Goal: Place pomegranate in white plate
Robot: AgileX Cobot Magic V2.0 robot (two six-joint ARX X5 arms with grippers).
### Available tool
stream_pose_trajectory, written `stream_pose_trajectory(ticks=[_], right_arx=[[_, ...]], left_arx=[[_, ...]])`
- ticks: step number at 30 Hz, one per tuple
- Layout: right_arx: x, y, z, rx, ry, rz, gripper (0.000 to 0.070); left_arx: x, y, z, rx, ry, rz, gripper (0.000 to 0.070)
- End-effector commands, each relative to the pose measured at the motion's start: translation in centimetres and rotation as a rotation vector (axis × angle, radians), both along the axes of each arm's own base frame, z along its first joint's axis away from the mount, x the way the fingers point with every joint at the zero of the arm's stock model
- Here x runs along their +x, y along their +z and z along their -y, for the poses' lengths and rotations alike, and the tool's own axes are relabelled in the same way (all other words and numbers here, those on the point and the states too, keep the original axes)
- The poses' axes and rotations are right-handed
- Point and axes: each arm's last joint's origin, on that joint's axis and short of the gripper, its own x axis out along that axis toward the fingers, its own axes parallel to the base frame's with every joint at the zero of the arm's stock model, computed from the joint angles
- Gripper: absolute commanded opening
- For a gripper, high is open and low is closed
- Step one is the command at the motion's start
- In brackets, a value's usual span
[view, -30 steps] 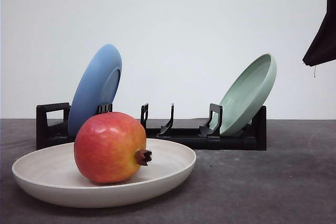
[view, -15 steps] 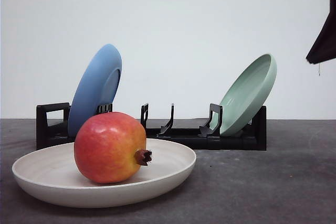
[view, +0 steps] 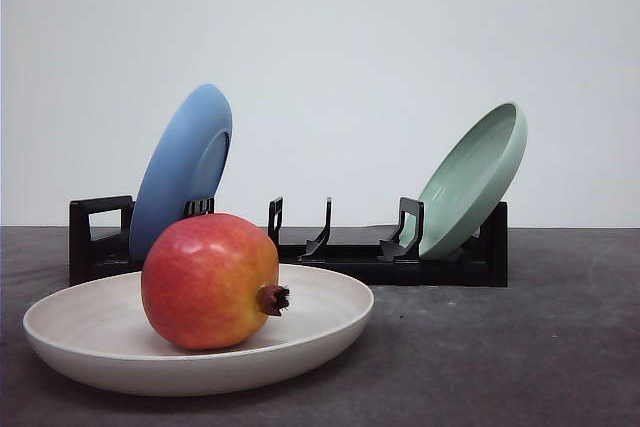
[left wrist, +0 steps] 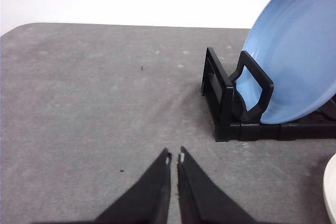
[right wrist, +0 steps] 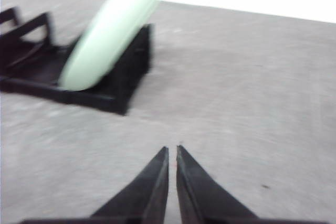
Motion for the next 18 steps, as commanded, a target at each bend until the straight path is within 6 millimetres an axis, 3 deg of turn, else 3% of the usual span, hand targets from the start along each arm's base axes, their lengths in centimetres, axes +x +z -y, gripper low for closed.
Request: stream_pose_trajectory(ticks=[1,18], right_arx=[[-0.17,-0.14,0.18,0.033,-0.024,0.035,0.0024],[-0.64,-0.3,0.78,0.045,-0.097,0.119,0.0024]], left_arx=[[0.06,-0.16,0.0,0.006,-0.001,0.008,0.0],[0.06,-0.16,0.0,0.006,-0.001,0.008,0.0]])
